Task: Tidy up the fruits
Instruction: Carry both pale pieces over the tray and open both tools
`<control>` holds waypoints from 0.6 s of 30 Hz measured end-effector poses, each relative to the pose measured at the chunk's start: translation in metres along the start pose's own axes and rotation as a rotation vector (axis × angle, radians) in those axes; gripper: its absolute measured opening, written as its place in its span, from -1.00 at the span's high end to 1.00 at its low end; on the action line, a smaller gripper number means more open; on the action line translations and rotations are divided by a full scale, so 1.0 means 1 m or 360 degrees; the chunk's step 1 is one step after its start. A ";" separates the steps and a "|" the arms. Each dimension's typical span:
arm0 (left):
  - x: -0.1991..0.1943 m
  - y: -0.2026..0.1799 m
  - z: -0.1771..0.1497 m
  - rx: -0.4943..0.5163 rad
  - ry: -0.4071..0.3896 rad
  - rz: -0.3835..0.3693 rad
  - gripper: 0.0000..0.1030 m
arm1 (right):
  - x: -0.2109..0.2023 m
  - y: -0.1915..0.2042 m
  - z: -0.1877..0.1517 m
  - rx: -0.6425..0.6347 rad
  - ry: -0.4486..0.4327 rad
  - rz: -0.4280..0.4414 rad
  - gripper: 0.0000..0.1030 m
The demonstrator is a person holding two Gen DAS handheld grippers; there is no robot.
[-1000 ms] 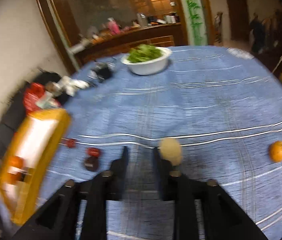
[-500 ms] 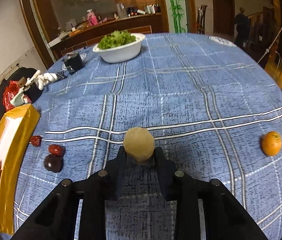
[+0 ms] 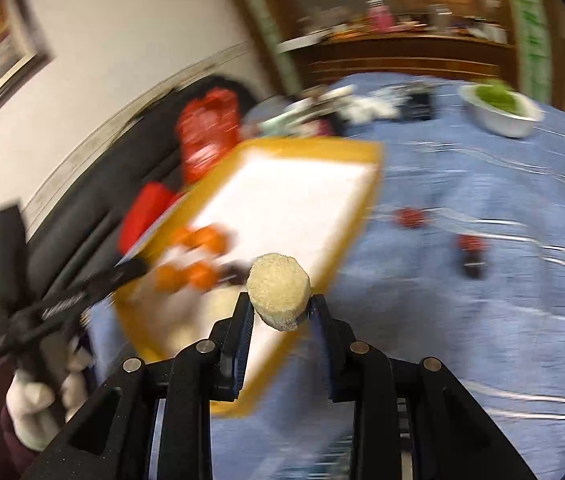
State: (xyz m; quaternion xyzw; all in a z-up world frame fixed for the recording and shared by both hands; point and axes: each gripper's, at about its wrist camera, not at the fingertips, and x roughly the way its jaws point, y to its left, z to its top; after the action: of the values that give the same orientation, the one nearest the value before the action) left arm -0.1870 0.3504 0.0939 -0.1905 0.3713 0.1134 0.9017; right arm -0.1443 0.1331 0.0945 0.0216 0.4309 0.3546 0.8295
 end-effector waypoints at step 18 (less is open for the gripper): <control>-0.023 -0.026 -0.009 0.0231 -0.0220 0.0347 -0.74 | -0.015 0.029 -0.019 -0.0090 -0.0187 -0.0272 -0.17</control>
State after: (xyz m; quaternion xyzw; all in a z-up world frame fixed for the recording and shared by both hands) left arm -0.1995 0.3219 0.1113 -0.0750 0.3339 0.1964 0.9188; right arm -0.1805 0.1399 0.1029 -0.0180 0.3716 0.2926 0.8809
